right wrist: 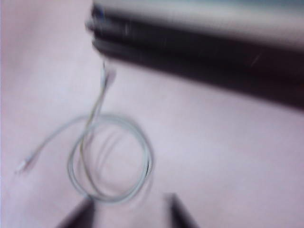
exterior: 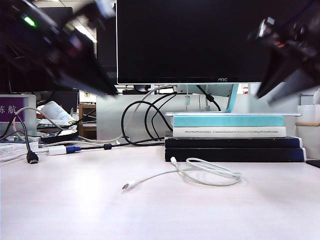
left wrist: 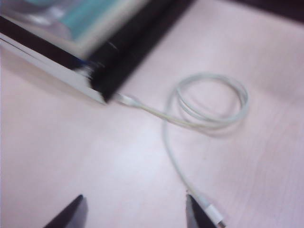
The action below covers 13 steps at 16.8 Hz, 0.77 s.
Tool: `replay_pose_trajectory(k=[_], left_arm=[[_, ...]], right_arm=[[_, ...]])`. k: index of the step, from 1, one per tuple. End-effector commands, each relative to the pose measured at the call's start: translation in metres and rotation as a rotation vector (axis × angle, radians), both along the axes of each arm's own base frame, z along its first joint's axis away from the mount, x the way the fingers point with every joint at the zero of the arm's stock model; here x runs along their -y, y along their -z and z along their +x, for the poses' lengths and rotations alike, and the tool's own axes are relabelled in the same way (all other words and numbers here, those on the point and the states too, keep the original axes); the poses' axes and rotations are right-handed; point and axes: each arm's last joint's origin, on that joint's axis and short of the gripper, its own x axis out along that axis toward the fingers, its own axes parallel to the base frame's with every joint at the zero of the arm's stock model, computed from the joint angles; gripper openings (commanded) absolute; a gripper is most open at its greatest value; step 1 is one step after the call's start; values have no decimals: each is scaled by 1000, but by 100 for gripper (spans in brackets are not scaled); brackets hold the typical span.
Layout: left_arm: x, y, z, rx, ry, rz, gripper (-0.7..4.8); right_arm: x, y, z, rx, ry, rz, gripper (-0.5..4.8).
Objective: Unfold the white charging cable into a straight cable.
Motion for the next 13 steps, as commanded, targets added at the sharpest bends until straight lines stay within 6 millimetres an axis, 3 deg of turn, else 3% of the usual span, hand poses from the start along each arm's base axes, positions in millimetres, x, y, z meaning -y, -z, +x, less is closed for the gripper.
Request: replay_pose_trajectory(k=[1, 7, 10, 13], left_arm=[[20, 11, 3, -12, 35, 30, 279], [47, 28, 28, -103, 28, 74, 287], [58, 36, 45, -175, 20, 113, 350], [67, 46, 50, -203, 42, 133, 350]], right_arm=[[-4, 9, 1, -67, -51, 19, 171], [-32, 16, -6, -117, -194, 23, 172], [-47, 25, -4, -138, -242, 14, 172], [-52, 34, 1, -154, -253, 8, 173]])
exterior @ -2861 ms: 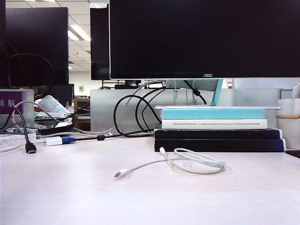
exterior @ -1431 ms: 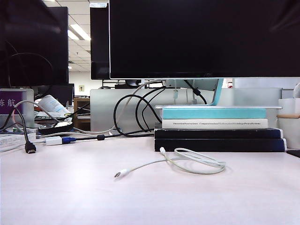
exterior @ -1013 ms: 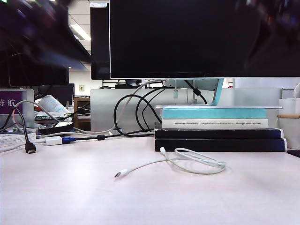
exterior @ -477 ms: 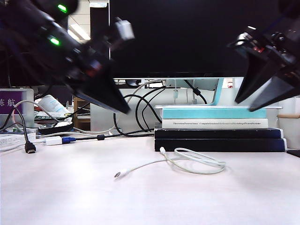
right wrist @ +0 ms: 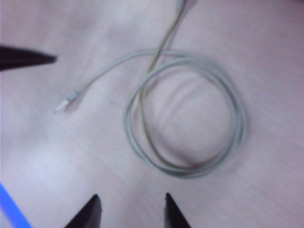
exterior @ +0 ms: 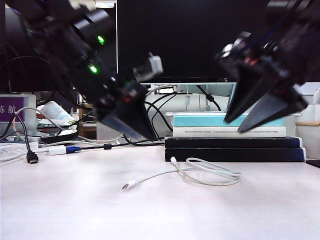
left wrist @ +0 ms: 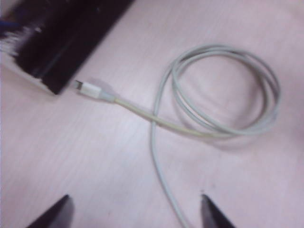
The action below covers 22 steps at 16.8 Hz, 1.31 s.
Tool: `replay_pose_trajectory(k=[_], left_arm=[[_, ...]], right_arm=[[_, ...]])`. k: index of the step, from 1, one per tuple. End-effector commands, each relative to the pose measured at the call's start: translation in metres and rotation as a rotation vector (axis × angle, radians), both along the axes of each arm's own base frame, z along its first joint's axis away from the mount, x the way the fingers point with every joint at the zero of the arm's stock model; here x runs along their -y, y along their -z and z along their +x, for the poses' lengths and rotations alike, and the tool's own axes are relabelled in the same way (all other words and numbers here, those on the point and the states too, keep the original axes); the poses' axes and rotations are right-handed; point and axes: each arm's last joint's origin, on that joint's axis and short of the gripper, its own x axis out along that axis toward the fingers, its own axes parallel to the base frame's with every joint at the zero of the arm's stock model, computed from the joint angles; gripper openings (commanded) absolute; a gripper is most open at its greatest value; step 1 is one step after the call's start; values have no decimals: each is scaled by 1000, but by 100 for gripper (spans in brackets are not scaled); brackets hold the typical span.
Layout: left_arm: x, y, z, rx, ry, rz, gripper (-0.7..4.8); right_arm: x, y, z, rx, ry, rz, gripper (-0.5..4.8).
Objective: Unfold the white charging cable into a straight cable.
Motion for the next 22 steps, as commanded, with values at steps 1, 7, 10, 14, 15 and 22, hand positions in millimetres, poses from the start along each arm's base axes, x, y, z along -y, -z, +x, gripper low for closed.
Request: replay_pose_trajectory(k=[1, 7, 10, 14, 15, 22], left_arm=[[7, 7, -1, -18, 21, 16, 350], [27, 37, -10, 11, -33, 256, 382], [32, 42, -21, -27, -3, 323, 382], [27, 45, -32, -88, -39, 485, 401], [25, 45, -34, -116, -46, 511, 416], [27, 30, -49, -167, -34, 489, 435]], right_arm=[[-4, 4, 6, 17, -5, 7, 174], [-6, 5, 14, 66, 7, 27, 182], [-6, 5, 14, 68, 7, 27, 182], [-6, 5, 14, 67, 7, 27, 182], [-6, 6, 14, 63, 7, 26, 182], [-6, 6, 14, 66, 7, 26, 181]])
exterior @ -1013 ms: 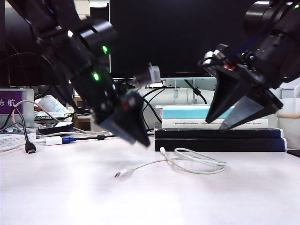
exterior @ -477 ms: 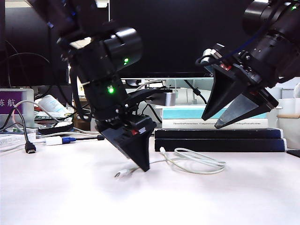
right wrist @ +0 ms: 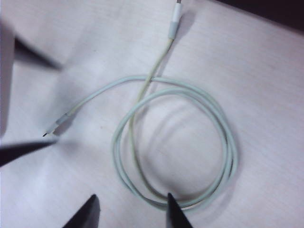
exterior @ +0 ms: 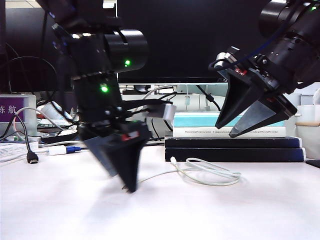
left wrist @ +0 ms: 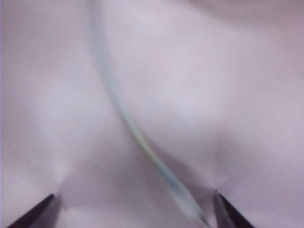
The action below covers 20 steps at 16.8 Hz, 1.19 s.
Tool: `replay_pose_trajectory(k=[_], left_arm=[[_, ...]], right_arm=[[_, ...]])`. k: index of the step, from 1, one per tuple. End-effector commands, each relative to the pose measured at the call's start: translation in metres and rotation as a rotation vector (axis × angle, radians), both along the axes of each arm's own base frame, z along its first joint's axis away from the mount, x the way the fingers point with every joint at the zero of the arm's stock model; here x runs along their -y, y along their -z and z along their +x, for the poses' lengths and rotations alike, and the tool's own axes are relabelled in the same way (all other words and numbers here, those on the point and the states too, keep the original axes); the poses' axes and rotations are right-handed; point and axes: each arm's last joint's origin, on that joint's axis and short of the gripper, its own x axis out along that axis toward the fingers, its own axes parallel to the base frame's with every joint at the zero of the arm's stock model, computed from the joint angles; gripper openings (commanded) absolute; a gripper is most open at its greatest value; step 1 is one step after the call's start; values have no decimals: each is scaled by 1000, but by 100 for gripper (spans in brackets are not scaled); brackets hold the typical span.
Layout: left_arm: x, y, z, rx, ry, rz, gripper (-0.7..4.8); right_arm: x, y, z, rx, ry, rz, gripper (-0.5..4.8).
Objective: Unfold the white charging cable into a straight cable.
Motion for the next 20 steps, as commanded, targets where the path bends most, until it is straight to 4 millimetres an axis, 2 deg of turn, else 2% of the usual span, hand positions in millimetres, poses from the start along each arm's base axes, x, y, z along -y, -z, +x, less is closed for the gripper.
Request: replay_pose_trajectory(k=[1, 3, 7, 8, 9, 11, 12, 14, 15, 20], left_arm=[[3, 3, -6, -18, 8, 8, 420], [9, 2, -6, 3, -2, -29, 340], [13, 1, -4, -12, -28, -110, 334], [14, 0, -3, -12, -44, -123, 302], [14, 0, -3, -13, -44, -123, 221], [13, 0, -4, -16, -45, -120, 175], [13, 1, -4, -20, -45, -116, 132], [13, 1, -4, -23, -38, -109, 9], [13, 1, -4, -22, -33, -108, -6], [13, -6, 0, 65, -17, -45, -6]], right_arm=[[-1, -2, 1, 17, -3, 9, 181], [-1, -2, 1, 17, -3, 9, 181], [-1, -2, 1, 19, -3, 9, 180], [-1, -2, 1, 20, -3, 9, 181], [-1, -2, 1, 20, -3, 9, 181], [-1, -2, 1, 20, -3, 9, 181], [-1, -2, 1, 20, -3, 9, 181], [-1, -2, 1, 21, -3, 9, 181], [-1, -2, 1, 21, -3, 9, 180], [-1, -2, 1, 23, -3, 10, 181]])
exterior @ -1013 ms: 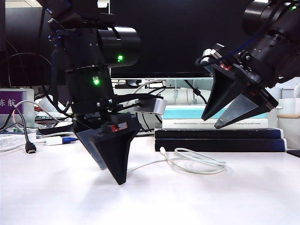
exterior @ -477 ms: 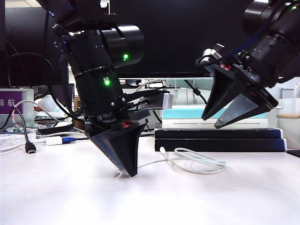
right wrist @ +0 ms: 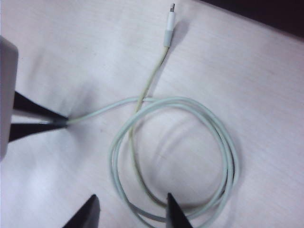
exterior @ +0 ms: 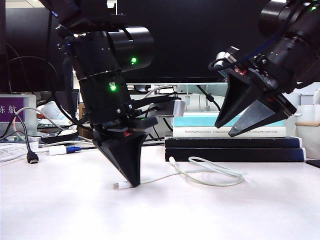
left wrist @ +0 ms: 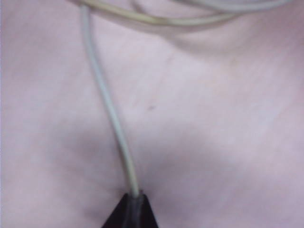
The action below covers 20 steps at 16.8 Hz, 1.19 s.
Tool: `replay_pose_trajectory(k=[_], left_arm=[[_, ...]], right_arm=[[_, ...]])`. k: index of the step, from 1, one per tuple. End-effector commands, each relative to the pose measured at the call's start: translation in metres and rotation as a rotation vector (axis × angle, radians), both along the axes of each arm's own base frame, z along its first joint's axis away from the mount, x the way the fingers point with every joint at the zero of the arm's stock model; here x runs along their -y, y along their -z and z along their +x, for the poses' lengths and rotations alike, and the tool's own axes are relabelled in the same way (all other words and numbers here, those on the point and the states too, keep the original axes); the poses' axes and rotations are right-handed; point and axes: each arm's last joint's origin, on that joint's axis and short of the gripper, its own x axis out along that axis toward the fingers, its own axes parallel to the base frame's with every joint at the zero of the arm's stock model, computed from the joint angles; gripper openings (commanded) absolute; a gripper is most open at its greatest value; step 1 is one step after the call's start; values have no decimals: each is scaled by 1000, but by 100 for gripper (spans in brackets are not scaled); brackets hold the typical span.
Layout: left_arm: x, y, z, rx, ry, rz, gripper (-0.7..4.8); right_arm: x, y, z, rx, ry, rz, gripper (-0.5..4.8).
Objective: Unfold the white charging cable into a straight cable.
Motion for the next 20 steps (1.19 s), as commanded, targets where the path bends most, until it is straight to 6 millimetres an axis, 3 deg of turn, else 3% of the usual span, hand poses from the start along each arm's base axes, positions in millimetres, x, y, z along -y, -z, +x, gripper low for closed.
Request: replay_pose_trajectory(k=[1, 7, 10, 16, 20], left_arm=[[2, -12, 5, 79, 13, 38, -6], [11, -75, 15, 205, 3, -58, -6], [3, -98, 7, 219, 3, -71, -6], [-6, -123, -4, 267, 3, -121, -6], [-8, -160, -5, 356, 15, -170, -6]], right_arm=[[0, -2, 1, 14, -3, 7, 181], [0, -2, 1, 13, -3, 7, 181], [-1, -3, 3, 47, -10, 13, 181], [-2, -4, 3, 38, -22, 47, 181], [1, 0, 0, 13, 1, -23, 181]])
